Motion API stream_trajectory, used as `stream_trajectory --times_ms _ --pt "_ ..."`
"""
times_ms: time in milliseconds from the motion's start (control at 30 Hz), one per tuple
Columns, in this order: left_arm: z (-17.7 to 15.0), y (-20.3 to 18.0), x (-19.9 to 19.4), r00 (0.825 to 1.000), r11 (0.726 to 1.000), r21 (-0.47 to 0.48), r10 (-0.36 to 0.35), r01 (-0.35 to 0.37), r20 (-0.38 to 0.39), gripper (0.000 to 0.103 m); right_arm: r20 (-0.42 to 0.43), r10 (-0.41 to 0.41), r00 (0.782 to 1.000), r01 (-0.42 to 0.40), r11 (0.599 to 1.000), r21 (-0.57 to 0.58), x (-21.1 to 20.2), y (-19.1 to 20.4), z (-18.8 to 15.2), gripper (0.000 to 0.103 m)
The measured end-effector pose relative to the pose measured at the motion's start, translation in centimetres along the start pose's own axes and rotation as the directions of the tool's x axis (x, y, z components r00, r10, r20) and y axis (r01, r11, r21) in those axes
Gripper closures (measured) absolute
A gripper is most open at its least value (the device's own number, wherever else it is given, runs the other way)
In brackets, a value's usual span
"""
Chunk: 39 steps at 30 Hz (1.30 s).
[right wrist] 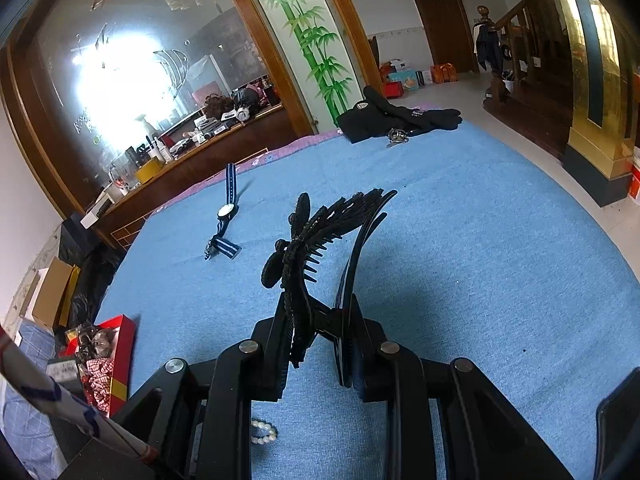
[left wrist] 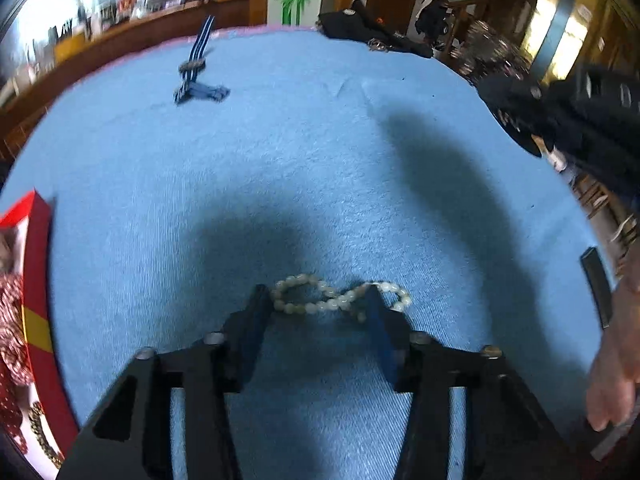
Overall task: Organize jewelry
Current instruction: 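Lift the white bead bracelet with the left tool while the right lifts the claw clip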
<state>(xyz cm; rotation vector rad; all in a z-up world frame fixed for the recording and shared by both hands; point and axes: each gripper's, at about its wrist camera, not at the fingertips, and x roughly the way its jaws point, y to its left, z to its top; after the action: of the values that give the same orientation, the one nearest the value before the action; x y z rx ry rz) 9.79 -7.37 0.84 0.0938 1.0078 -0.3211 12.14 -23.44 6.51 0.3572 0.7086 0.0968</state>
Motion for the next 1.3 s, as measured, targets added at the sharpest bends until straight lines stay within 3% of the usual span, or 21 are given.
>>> stream_trajectory --times_ms 67,433,633,867,1100,1300 --pt "-0.2 -0.7 0.1 0.998 0.998 0.033 0.052 -0.052 0.020 0.093 0.000 0.001 1.000 -0.001 1.000 0.000 0.0 0.0 0.0 0.077" --pt "0.3 0.5 -1.8 0.998 1.000 -0.020 -0.017 0.018 0.052 0.098 0.011 0.014 1.000 -0.014 1.000 -0.008 -0.2 0.2 0.0 0.077" --pt "0.4 1.6 -4.9 0.995 0.998 -0.057 -0.033 0.039 0.093 0.098 0.016 0.042 0.999 -0.041 0.999 -0.032 -0.5 0.8 -0.2 0.077" --pt "-0.5 4.0 -10.4 0.986 0.994 -0.099 -0.026 0.043 0.166 0.098 0.023 0.135 0.991 -0.133 0.988 -0.078 -1.6 2.8 -1.0 0.077" --pt "-3.4 8.3 -16.6 0.972 0.989 -0.151 0.031 0.005 0.234 0.098 -0.022 0.282 0.959 -0.283 0.951 -0.124 -3.1 6.5 -3.6 0.077" --pt "-7.2 12.9 -21.3 0.958 0.975 -0.212 0.125 -0.070 0.259 0.098 -0.091 0.398 0.913 -0.408 0.890 -0.202 -4.5 12.0 -7.3 0.077"
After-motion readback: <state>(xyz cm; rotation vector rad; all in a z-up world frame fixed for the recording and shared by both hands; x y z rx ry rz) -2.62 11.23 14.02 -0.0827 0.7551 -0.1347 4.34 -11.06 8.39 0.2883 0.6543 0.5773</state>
